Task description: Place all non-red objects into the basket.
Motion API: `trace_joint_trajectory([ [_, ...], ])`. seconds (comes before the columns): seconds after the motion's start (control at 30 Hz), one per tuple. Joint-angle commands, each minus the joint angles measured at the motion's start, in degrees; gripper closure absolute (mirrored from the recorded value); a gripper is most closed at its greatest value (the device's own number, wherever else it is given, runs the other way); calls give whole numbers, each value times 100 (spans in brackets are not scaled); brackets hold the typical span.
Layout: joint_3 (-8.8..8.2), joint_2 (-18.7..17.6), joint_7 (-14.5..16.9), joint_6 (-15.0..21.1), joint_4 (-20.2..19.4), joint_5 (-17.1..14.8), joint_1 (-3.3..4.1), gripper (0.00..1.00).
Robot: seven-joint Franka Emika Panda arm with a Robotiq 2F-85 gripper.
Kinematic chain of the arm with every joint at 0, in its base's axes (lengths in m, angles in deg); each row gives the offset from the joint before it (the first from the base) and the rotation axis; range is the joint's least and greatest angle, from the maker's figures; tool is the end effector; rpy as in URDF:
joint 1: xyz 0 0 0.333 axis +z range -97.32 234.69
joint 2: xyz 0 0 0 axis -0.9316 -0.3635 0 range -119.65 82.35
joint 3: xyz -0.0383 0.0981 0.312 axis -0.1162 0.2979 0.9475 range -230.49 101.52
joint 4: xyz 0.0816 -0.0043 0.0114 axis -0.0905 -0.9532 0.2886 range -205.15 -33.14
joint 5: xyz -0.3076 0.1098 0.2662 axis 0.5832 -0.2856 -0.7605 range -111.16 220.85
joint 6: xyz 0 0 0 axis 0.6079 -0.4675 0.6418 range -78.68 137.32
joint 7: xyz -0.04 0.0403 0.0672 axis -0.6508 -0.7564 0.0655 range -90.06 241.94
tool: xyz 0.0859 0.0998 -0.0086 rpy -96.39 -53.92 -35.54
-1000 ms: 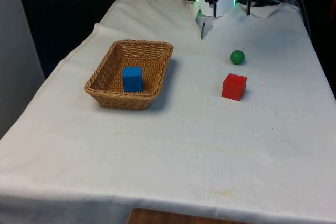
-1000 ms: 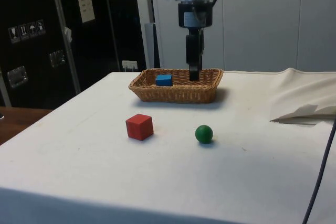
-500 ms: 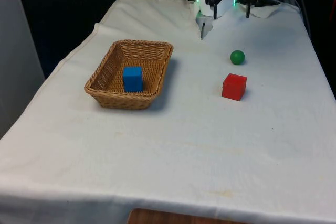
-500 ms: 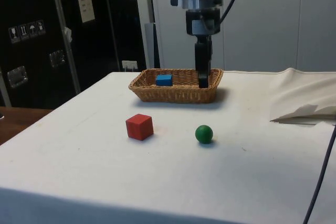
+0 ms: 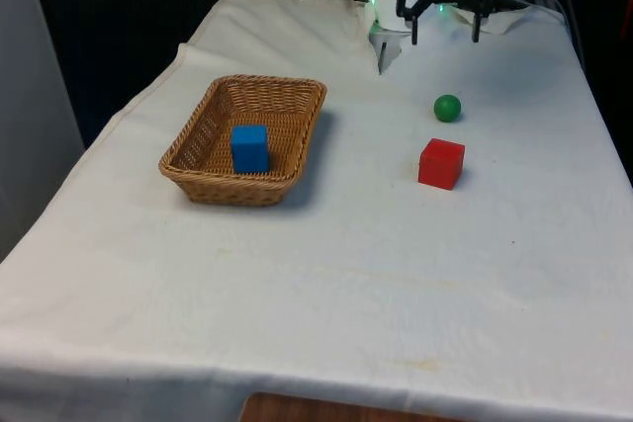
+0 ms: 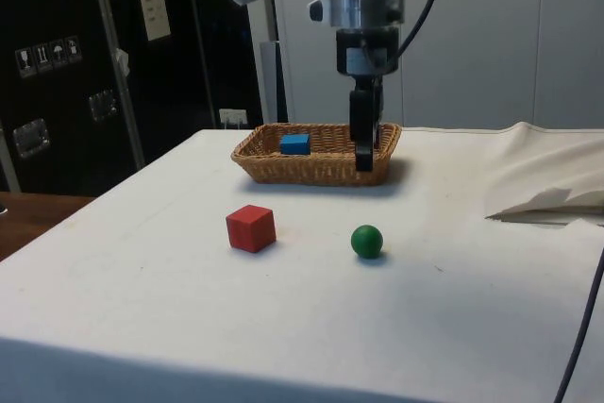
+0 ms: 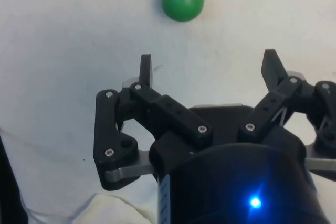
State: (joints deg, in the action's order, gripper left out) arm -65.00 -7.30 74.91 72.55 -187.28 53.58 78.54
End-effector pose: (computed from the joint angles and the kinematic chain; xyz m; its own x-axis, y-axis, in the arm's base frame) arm 0.4019 0.0661 0.2452 0.9903 0.1253 0.0597 0.1264 -0.9919 -0.0149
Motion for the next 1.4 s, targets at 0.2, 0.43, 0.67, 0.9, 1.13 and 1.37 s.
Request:
trace_joint_trajectory([
  [0.2,115,-264,52,470,-57,-430,74,0],
  [0.43,264,-596,80,791,-57,-699,69,0],
  [0.67,332,-859,92,1031,-40,-848,63,0],
  [0.9,441,-1209,86,1369,-40,-1014,52,0],
  [1.13,493,-1432,40,1558,-17,-1037,34,0],
  [1.37,424,-1702,-46,1776,57,-842,6,0],
])
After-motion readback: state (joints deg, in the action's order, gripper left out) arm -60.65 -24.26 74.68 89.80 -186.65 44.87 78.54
